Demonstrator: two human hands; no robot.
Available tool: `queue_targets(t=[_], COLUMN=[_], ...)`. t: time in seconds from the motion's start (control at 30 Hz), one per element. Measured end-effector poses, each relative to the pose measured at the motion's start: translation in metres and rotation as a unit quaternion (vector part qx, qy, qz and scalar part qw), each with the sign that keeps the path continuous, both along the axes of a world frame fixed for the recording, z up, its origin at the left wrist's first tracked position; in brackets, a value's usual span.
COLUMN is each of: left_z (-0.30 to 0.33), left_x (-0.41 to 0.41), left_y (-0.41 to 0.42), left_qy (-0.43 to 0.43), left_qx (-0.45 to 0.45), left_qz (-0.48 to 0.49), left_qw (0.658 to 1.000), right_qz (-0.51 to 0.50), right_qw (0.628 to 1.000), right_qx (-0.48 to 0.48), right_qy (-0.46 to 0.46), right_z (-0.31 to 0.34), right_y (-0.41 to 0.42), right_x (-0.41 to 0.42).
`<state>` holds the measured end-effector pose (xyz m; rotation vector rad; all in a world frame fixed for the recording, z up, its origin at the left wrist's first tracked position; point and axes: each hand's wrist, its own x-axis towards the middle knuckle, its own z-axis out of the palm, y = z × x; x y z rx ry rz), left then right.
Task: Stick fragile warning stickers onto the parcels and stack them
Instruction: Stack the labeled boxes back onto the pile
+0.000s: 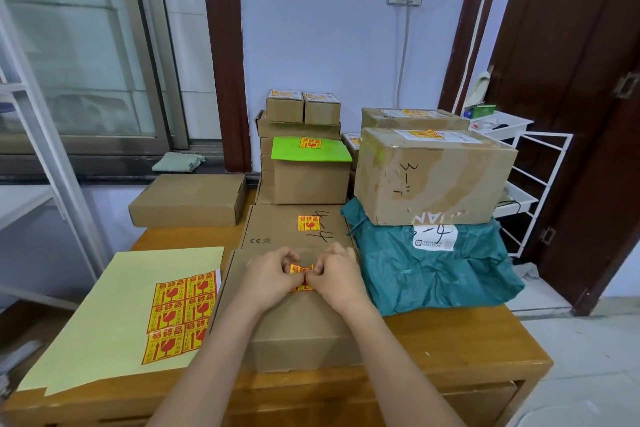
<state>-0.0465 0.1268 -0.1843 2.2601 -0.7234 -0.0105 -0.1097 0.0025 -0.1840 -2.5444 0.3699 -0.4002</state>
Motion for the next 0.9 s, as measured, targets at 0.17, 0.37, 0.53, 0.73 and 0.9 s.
queue_targets(t=[0.17,0.37,0.53,0.73,0.9], left_z=[-0.002,-0.001,0.004,0.006,0.009], left_x=[0.004,0.003,0.001,0.005,0.008], left_y=[0.0,0.004,0.007,0.011,0.015], left_qy=[-0.018,0.007,0.041,0.055,0.059], left_qx=[-0.029,-0.08,-0.073,-0.004,0.049], left_qz=[0.042,0.016,-0.044,-0.081,-0.113], left_qw=[0.999,0.997,0.996,0.995,0.991], right_qz=[-0.018,-0.022,0.01,0.072,0.107], right_qw=[0.998,0.994,0.997,0.996,0.992], right_qx=[0.03,0.078,0.052,0.046,0.05], right_qy=[-0.056,-0.073,-0.058,0.01,0.036], right_z=[-0.001,-0.003,-0.004,0.001,0.003], right_y=[-0.001,-0.004,-0.005,-0.015,-0.018], right_x=[-0.001,-0.001,0.0,-0.003,-0.003])
